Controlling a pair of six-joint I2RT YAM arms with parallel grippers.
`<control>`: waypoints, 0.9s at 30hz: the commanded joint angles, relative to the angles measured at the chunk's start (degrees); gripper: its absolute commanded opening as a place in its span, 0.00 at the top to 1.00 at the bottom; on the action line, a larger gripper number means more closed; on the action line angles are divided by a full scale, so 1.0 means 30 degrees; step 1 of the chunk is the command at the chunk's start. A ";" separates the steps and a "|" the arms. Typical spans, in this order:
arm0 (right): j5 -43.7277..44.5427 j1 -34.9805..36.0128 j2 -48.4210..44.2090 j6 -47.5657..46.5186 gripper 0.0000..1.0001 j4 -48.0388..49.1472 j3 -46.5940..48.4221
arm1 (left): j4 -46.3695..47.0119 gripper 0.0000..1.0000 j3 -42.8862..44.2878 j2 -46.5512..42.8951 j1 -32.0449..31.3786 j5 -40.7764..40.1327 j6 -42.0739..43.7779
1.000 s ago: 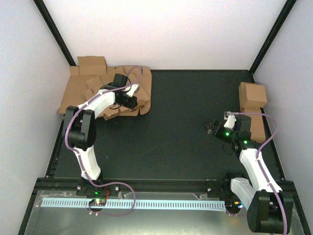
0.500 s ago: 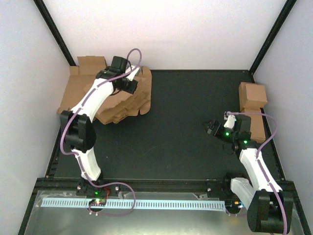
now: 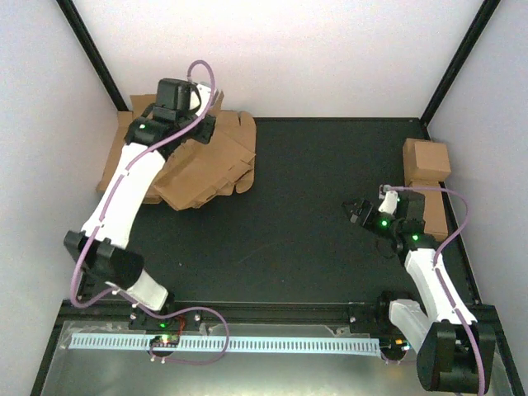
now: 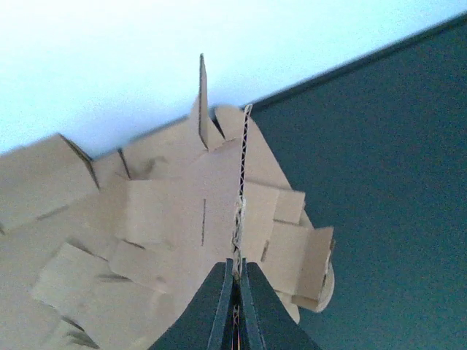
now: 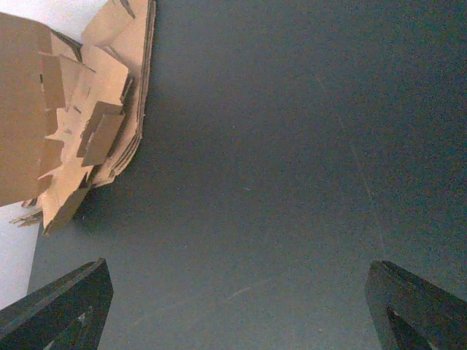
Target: Fold the paper box
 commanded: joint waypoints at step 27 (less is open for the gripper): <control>0.9058 0.0052 -0.4921 0.2125 0.01 -0.4568 0.1504 | 1.2276 0.31 -1.4690 -0.5570 -1.6446 0.4299 -0.5957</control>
